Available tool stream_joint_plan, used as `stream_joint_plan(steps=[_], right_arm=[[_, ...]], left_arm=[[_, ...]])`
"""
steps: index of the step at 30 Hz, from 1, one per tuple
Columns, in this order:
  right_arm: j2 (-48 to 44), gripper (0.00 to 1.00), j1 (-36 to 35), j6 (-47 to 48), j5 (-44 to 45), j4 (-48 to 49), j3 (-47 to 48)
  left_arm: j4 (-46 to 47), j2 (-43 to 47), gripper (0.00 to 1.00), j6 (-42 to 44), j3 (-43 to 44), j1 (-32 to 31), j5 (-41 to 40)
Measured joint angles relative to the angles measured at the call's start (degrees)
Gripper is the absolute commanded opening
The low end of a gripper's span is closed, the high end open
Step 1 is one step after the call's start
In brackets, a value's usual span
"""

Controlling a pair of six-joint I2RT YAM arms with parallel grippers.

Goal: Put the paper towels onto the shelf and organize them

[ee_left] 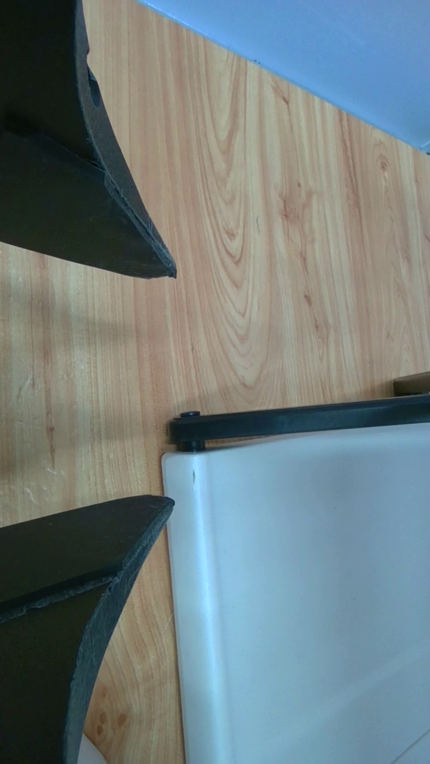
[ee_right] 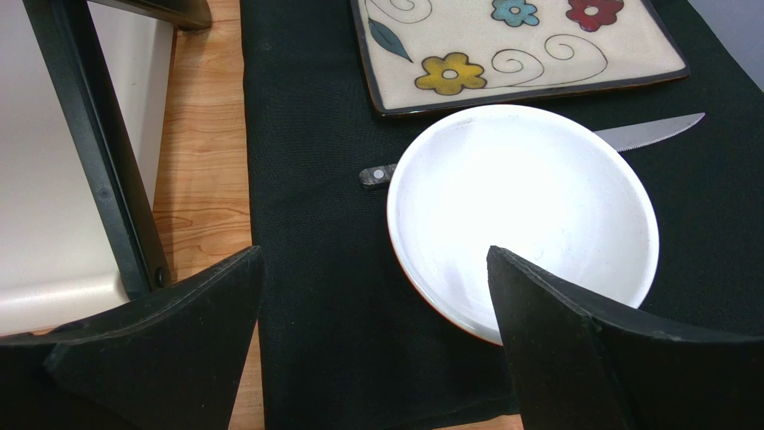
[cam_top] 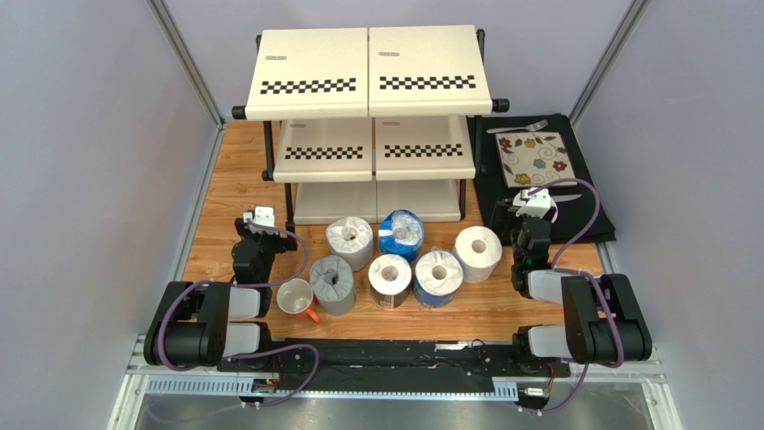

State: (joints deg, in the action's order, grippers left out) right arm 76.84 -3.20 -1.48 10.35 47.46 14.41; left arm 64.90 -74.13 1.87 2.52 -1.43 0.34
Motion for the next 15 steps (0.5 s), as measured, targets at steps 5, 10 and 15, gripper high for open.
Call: stream_joint_plan(steps=[5,10,15], right_arm=[[0.0,0.99,0.0,0.0,0.0,0.0,0.0],[-1.0,0.99,0.0,0.0,-0.5,-1.5,0.1],[-9.1,0.99,0.0,-0.1,-0.4,-8.9,1.6]], left_arm=[[0.0,0.0,0.99,0.0,0.0,0.0,0.0],[0.0,0.0,0.99,0.0,0.0,0.0,0.0],[-0.5,0.9,0.99,-0.2,0.0,0.0,-0.8]])
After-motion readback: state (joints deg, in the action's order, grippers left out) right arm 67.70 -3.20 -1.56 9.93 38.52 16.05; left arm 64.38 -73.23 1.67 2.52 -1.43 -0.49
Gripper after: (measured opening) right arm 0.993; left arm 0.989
